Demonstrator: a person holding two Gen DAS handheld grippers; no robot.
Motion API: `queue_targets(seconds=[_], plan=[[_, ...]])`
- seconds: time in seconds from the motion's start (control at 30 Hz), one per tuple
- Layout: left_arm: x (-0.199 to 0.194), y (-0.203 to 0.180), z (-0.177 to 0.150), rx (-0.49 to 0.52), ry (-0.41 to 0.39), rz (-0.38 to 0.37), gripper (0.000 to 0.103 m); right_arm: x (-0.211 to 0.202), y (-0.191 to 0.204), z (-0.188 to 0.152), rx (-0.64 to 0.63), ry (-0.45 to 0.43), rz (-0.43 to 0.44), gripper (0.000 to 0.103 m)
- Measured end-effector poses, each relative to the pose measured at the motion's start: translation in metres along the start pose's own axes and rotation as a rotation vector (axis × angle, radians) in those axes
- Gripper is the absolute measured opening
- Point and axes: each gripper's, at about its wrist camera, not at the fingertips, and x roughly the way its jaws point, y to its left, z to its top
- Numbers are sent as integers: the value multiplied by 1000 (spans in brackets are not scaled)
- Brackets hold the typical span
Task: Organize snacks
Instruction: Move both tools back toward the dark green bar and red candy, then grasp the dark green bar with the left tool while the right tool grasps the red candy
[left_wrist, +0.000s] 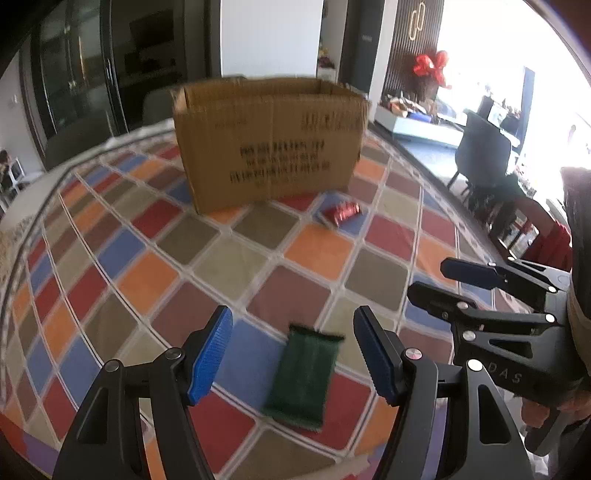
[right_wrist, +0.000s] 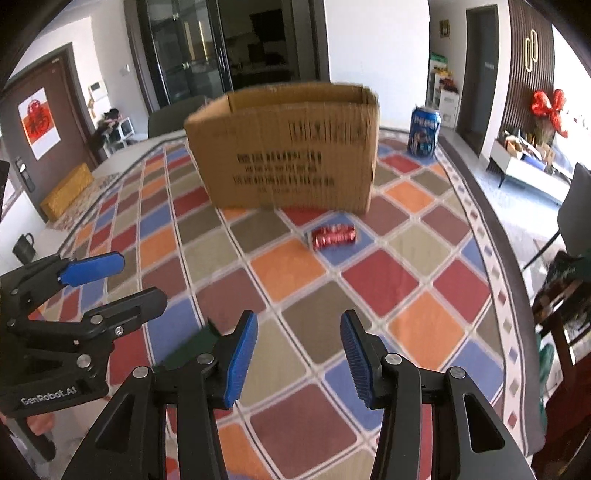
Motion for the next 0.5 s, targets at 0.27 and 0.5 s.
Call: queue_targets(seconds=[0.27,0.5], plan=[[21,-1,-22,0,90,-21,67,16,2,-27,11,87,13,48],[43,-2,-34,5,149,-24,67,24,6,-43,11,137,25,48]])
